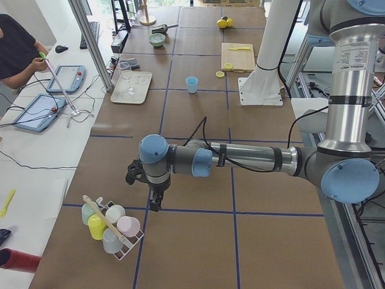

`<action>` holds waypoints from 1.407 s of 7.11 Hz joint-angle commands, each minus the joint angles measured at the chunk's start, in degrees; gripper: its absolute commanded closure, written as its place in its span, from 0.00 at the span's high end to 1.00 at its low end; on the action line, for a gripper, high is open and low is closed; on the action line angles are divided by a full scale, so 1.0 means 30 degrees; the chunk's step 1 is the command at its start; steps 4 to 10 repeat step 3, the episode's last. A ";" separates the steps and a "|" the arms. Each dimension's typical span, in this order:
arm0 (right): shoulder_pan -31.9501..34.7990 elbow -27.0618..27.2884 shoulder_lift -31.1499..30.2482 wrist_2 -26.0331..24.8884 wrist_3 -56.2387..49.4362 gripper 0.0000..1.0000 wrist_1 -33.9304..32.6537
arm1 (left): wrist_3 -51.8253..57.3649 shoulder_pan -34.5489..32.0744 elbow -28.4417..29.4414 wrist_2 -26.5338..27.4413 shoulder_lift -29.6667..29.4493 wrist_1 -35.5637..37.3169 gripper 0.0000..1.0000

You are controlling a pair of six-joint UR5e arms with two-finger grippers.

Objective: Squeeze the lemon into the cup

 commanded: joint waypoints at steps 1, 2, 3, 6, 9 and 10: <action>0.0000 0.0055 0.0000 0.0000 0.0006 1.00 0.0000 | 0.0011 0.0000 0.0000 0.0000 0.0028 0.0000 1.00; 0.0000 0.0113 0.0029 0.0000 0.0035 1.00 0.0000 | 0.0011 0.0000 0.0000 0.0000 0.0028 0.0000 1.00; 0.0000 0.0345 0.0058 0.0029 0.0064 1.00 -0.0029 | -0.0018 0.0000 0.0000 0.0000 0.0028 0.0000 1.00; 0.0000 0.0345 0.0058 0.0029 0.0064 1.00 -0.0029 | -0.0018 0.0000 0.0000 0.0000 0.0028 0.0000 1.00; 0.0000 0.0345 0.0058 0.0029 0.0064 1.00 -0.0029 | -0.0018 0.0000 0.0000 0.0000 0.0028 0.0000 1.00; 0.0000 0.0345 0.0058 0.0029 0.0064 1.00 -0.0029 | -0.0018 0.0000 0.0000 0.0000 0.0028 0.0000 1.00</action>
